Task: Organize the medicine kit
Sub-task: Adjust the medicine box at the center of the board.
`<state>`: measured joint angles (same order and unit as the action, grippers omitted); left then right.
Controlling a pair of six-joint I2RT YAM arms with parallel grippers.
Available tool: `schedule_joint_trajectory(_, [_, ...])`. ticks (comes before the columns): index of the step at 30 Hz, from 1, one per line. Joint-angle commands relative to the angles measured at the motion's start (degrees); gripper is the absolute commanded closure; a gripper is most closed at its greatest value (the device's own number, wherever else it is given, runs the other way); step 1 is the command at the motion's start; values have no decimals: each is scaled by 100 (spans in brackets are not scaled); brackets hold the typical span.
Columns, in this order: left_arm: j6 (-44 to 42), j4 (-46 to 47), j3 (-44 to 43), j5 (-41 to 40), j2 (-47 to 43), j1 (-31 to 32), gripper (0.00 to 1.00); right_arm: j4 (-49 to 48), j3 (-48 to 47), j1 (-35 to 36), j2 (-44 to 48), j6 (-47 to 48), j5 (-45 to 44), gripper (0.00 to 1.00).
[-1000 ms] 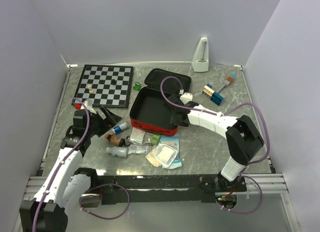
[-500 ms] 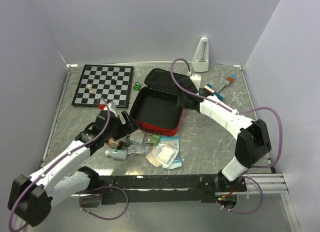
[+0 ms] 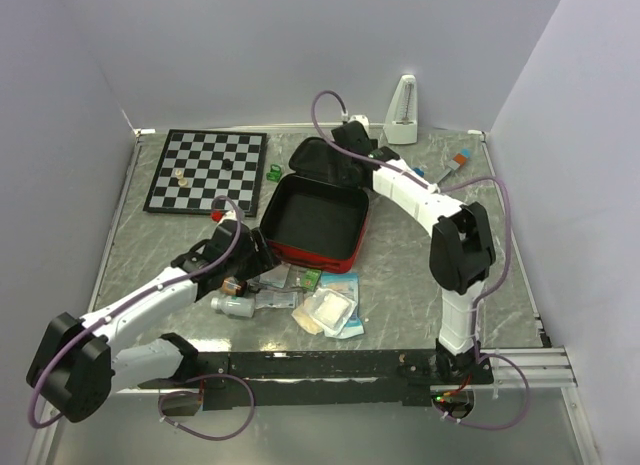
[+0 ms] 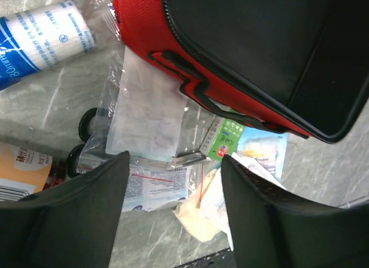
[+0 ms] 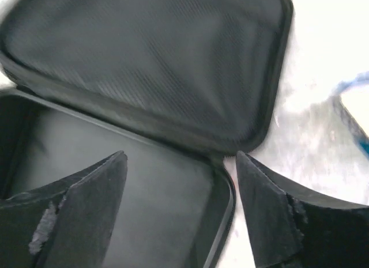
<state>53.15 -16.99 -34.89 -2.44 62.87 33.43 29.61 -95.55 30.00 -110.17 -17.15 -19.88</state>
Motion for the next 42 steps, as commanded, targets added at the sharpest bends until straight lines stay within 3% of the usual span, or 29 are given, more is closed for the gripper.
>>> schedule_joint_trajectory(1, [-103, 161, -316, -161, 163, 32, 35, -149, -990, -47, -574, 817, 204, 15])
schedule_joint_trajectory(7, [-296, 214, -606, -64, 673, 32, 53, 212, -1458, -73, -1314, 1109, 335, 13])
schedule_joint_trajectory(14, [-436, 319, -1045, 182, 1701, 32, 67, 284, -309, -205, -850, 353, 819, 22])
schedule_joint_trajectory(18, [-472, 425, -1282, 278, 2071, 32, 66, -121, 842, -205, -67, 98, 933, 25])
schedule_joint_trajectory(25, [-489, 635, -1573, 472, 2423, 23, 64, -350, 1995, -179, 917, -219, 916, 27])
schedule_joint_trajectory(42, [-481, 583, -2205, 79, 2730, 14, 62, -87, 2110, 427, 2332, -228, 714, 21])
